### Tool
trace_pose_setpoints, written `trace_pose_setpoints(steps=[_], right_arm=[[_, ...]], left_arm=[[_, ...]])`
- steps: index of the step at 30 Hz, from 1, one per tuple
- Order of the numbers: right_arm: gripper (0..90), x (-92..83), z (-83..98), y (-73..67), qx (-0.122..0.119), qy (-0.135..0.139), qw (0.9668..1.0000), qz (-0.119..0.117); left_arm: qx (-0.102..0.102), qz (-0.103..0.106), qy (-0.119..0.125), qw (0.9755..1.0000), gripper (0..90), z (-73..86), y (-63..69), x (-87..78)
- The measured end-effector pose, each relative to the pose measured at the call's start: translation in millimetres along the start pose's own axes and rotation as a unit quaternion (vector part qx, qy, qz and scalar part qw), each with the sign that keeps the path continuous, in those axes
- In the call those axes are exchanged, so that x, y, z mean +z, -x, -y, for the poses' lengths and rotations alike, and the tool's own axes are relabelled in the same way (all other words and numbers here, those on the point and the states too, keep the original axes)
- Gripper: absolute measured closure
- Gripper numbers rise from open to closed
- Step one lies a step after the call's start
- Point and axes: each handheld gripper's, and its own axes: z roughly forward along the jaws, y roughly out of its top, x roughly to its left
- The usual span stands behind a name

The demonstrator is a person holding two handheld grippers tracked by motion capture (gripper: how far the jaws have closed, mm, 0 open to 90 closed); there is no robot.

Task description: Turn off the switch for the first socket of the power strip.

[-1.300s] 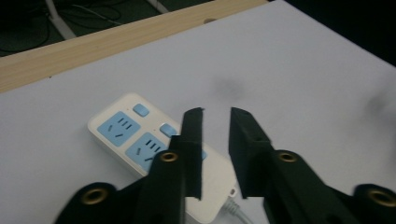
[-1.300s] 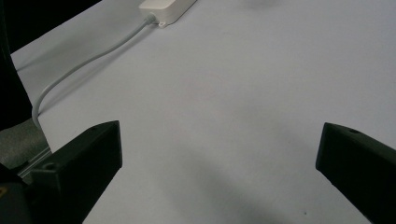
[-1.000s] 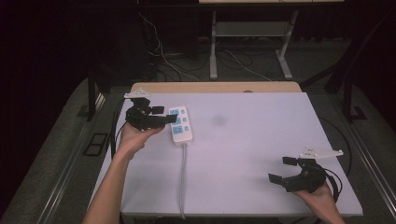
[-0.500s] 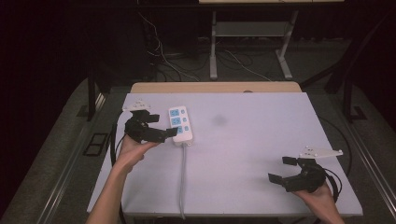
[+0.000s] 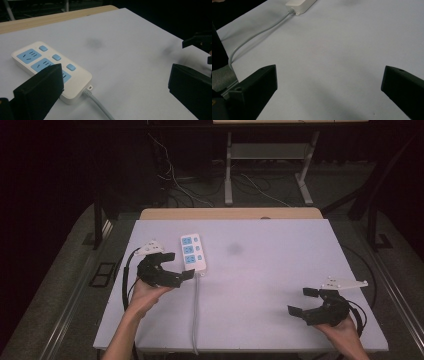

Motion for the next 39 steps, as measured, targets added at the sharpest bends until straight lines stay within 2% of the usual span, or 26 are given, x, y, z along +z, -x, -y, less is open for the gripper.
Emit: trace_pose_setpoints(steps=[7, 15, 23, 31, 39], right_arm=[[0.1, 0.3, -0.1, 0.0, 0.0, -0.001, 1.0, 0.0], [0.2, 0.2, 0.2, 0.3, -0.001, 0.0, 1.0, 0.0], [0.2, 1.1, 0.3, 0.0, 0.001, 0.0, 1.0, -0.001], [0.2, 0.6, 1.1, 0.9, 0.004, 0.001, 1.0, 0.0], [0.2, 1.0, 2.2, 2.1, 0.006, -0.001, 1.0, 0.003]], left_arm=[[0.009, 0.0, 0.001, 1.0, 0.0, 12.0, 7.7, 1.1], [0.012, 0.014, -0.007, 0.9998, 0.0, 32.7, 15.7, 4.0], [0.002, 0.025, -0.022, 0.9995, 0.0, 56.3, 17.9, 3.5], [-0.017, 0.027, -0.035, 0.9989, 0.1, 80.5, 11.6, 0.1], [-0.03, 0.026, -0.048, 0.9981, 0.0, 92.7, 4.5, 0.1]])
